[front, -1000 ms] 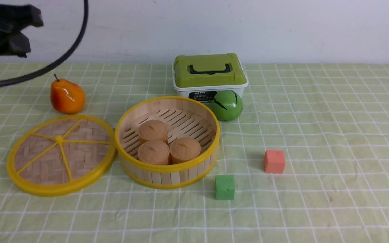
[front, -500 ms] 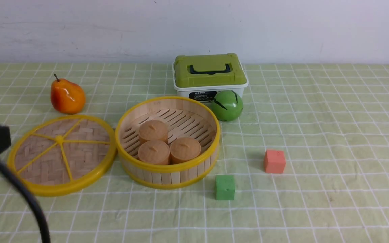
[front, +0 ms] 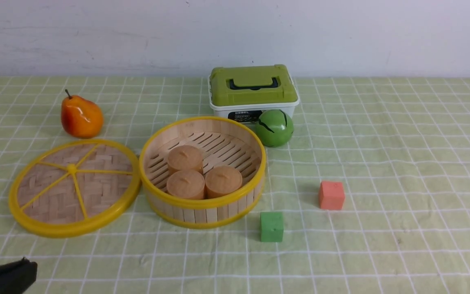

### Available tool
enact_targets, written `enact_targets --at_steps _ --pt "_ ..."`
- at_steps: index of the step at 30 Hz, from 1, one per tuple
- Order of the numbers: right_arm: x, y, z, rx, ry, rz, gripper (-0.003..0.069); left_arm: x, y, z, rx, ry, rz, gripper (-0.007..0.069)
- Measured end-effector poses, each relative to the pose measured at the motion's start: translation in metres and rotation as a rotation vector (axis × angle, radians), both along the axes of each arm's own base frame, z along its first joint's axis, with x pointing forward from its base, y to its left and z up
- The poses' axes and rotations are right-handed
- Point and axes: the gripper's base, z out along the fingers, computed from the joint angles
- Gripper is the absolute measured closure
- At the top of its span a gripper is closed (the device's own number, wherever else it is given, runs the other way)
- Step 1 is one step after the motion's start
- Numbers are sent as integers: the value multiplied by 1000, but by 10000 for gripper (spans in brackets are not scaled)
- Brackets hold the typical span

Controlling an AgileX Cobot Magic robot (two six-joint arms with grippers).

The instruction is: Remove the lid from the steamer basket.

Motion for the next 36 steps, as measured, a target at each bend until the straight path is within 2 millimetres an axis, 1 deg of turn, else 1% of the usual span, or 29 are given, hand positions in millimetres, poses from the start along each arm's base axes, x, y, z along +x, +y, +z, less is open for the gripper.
enact_targets --at_steps 3,7,8,9,11,12,14,16,18,19,20,21,22,23,27,30,31,32,33,36 --pt "0 0 0 0 0 0 418 -1 -1 -7 5 15 -15 637" --pt "0 0 0 0 0 0 418 -12 -5 -19 0 -4 -78 637" --pt "0 0 0 0 0 0 418 -13 -5 -19 -1 -9 -80 637" --pt "0 0 0 0 0 0 418 -16 -5 -24 -5 -17 -88 637" --pt "0 0 0 0 0 0 418 -26 -3 -41 5 -43 -88 637" --pt "0 0 0 0 0 0 418 -26 -3 -42 4 -48 -87 637" --pt "0 0 0 0 0 0 418 -33 2 -52 22 -164 -52 637" --pt "0 0 0 0 0 0 418 -34 5 -55 26 -237 -20 637" --pt "0 0 0 0 0 0 418 -33 9 -58 47 -297 30 637" --pt "0 0 0 0 0 0 418 -31 13 -58 61 -341 88 637" --pt "0 0 0 0 0 0 418 -30 14 -59 59 -342 98 637" --pt "0 0 0 0 0 0 418 -28 18 -62 21 -357 168 637" --pt "0 0 0 0 0 0 418 -28 18 -63 15 -358 180 637" --pt "0 0 0 0 0 0 418 -27 22 -65 -56 -366 249 637" --pt "0 0 0 0 0 0 418 -26 24 -66 -121 -344 299 637" --pt "0 0 0 0 0 0 418 -27 24 -74 -142 -255 318 637" --pt "0 0 0 0 0 0 418 -28 24 -79 -163 -193 331 637" --pt "0 0 0 0 0 0 418 -28 24 -80 -167 -183 333 637" --pt "0 0 0 0 0 0 418 -30 24 -86 -183 -112 344 637" --pt "0 0 0 0 0 0 418 -31 24 -91 -182 -62 350 637"
